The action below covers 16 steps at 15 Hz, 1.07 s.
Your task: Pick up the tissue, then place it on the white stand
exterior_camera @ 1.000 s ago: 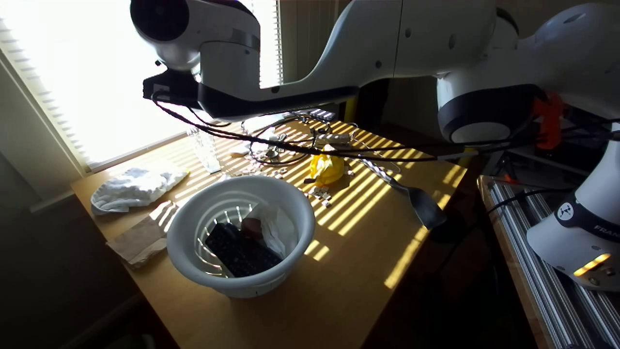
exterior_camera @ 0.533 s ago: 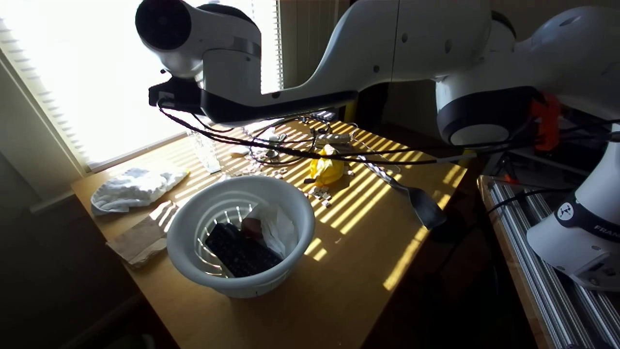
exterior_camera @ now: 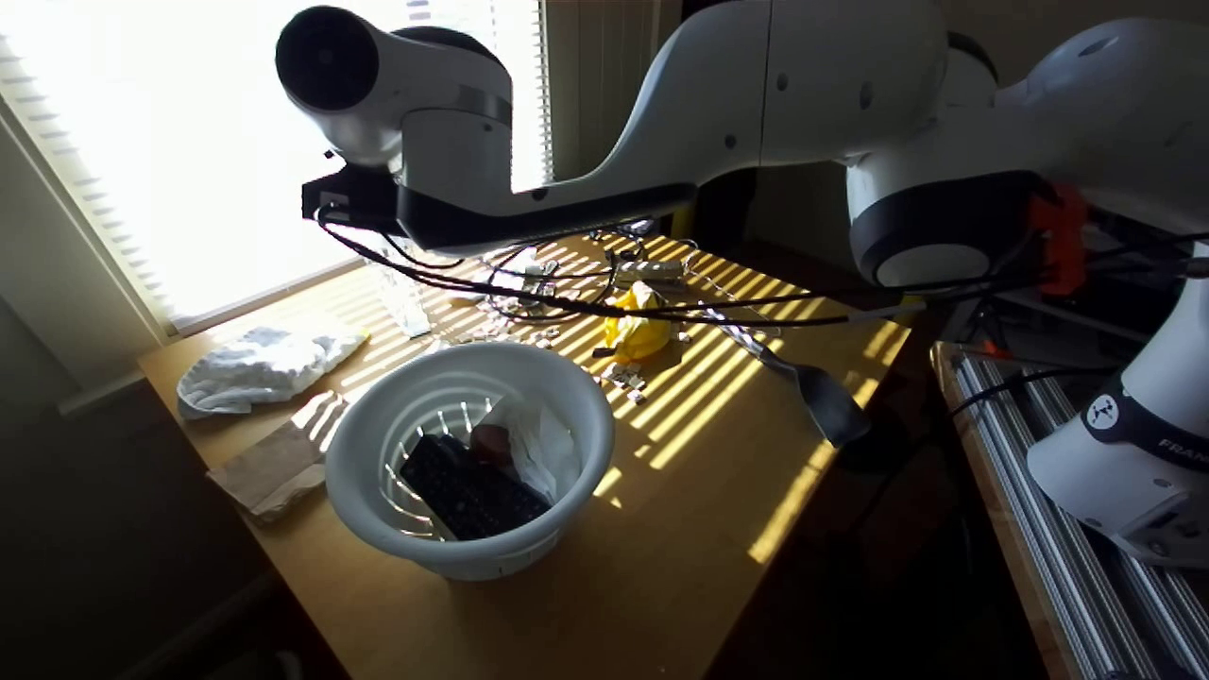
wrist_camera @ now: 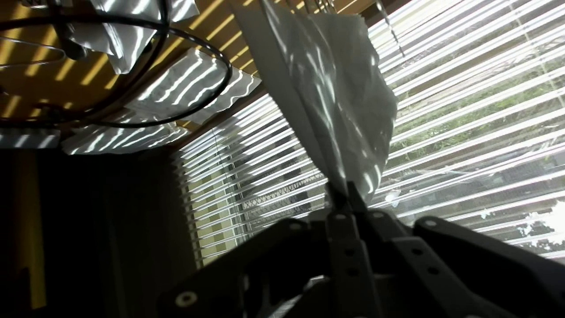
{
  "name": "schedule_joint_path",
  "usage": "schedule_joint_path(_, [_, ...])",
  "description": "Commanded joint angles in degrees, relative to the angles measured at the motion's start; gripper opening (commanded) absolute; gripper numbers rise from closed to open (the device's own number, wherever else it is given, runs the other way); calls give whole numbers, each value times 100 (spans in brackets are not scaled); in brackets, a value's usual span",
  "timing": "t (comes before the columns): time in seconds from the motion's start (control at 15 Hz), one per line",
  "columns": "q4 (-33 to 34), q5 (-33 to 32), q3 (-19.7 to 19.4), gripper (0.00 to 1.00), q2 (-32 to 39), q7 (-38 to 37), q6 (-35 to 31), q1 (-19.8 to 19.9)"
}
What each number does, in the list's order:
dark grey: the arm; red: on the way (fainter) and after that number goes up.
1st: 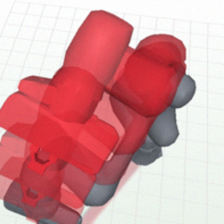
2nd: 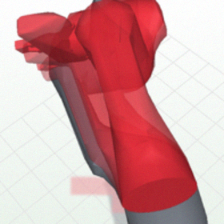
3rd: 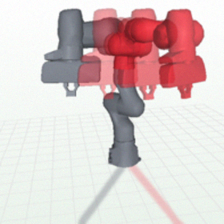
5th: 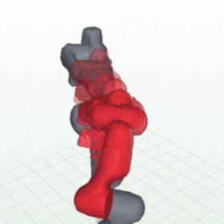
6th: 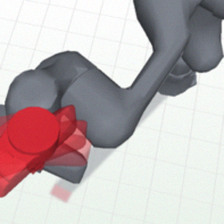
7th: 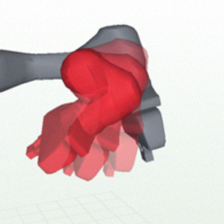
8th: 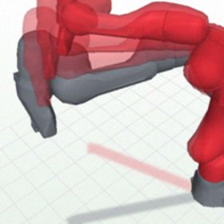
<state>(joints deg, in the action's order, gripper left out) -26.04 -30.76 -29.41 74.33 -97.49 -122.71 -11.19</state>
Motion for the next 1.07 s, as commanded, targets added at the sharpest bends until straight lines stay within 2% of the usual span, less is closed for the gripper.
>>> schedule_joint_path(0.0, [222, 14, 64, 1, 107, 60, 108, 73])
schedule_joint_path(0.33, [221, 23, 98, 0, 113, 61, 110, 90])
schedule_joint_path(1.0, [215, -154, -179, 0, 163, -576, 160, 66])
